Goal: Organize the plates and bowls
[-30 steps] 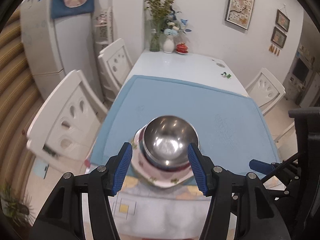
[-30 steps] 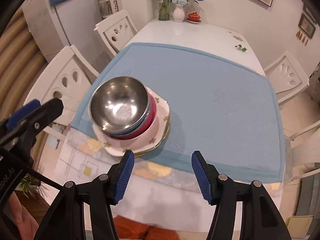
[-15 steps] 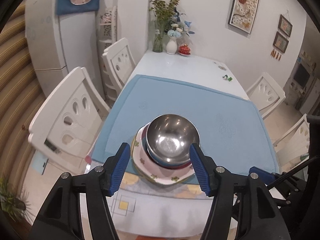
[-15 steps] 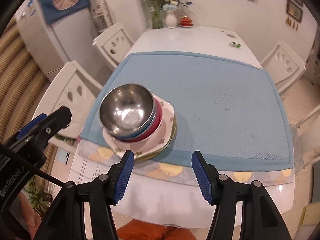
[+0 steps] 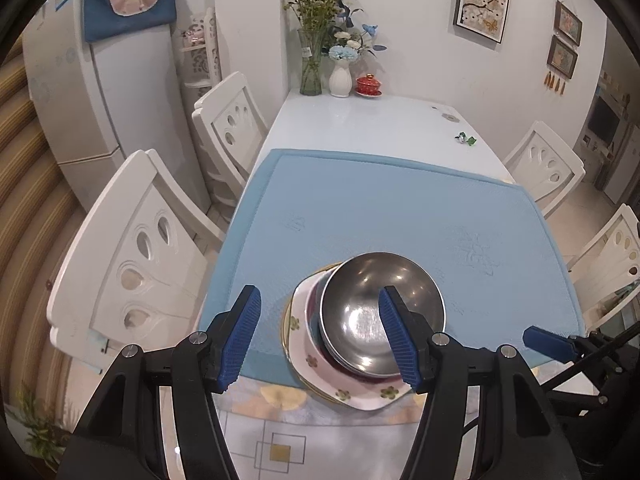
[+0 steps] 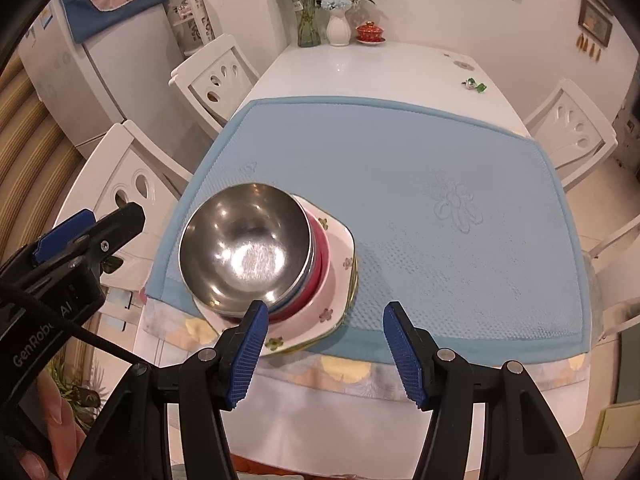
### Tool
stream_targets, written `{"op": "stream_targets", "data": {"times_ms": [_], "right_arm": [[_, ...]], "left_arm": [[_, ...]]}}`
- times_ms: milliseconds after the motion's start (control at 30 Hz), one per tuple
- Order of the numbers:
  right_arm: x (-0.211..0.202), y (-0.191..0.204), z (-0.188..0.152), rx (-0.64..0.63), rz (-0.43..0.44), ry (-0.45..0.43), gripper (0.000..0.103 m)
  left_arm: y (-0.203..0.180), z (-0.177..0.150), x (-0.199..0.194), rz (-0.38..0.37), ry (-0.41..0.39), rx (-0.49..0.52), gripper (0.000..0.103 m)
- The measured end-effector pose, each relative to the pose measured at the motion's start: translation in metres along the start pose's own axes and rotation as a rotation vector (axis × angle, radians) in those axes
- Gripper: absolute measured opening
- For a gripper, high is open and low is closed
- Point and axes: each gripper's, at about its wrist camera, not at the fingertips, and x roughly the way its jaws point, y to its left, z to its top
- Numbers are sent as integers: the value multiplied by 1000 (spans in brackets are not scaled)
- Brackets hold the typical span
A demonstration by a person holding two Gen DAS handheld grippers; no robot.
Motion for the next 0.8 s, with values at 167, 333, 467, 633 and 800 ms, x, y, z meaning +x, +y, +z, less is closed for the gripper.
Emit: {"op": "stream_targets", "data": {"times_ms": [167, 333, 467, 633, 800], "right_arm": [[11, 8, 8, 0, -9, 26, 58], [20, 14, 12, 0, -20, 39, 58], [26, 13, 17, 22, -27, 42, 58], [32, 12, 25, 50, -45, 41, 58], [32, 10, 32, 89, -52, 4, 58]], "left_arm": [[7, 3, 17, -8, 48, -2, 59], [15, 4, 28, -30, 62, -14, 64], [20, 8, 36, -61, 62, -22, 69], [22, 16, 47, -88, 70, -20, 69], [19, 20, 55, -46, 57, -4, 69]]}}
